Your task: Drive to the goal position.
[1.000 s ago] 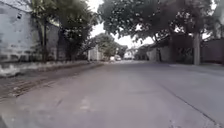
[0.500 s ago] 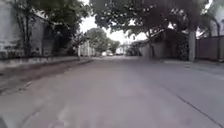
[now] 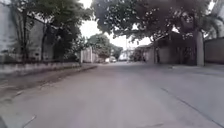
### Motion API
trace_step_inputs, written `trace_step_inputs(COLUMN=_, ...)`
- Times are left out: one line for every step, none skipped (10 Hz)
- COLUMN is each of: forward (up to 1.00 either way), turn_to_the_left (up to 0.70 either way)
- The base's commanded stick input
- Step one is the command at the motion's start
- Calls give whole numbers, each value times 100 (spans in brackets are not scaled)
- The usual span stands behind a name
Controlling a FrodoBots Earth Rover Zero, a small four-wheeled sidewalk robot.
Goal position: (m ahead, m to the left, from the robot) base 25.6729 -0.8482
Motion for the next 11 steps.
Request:
trace_step_inputs(forward=100, turn_to_the_left=7)
trace_step_inputs(forward=100, turn_to_the_left=7)
trace_step_inputs(forward=100, turn_to_the_left=7)
trace_step_inputs(forward=100, turn_to_the_left=7)
trace_step_inputs(forward=100, turn_to_the_left=7)
trace_step_inputs(forward=100, turn_to_the_left=7)
trace_step_inputs(forward=100, turn_to_the_left=7)
trace_step_inputs(forward=100, turn_to_the_left=-16)
trace_step_inputs(forward=100, turn_to_the_left=-33)
trace_step_inputs(forward=100, turn_to_the_left=-33)
trace_step_inputs(forward=100, turn_to_the_left=-30)
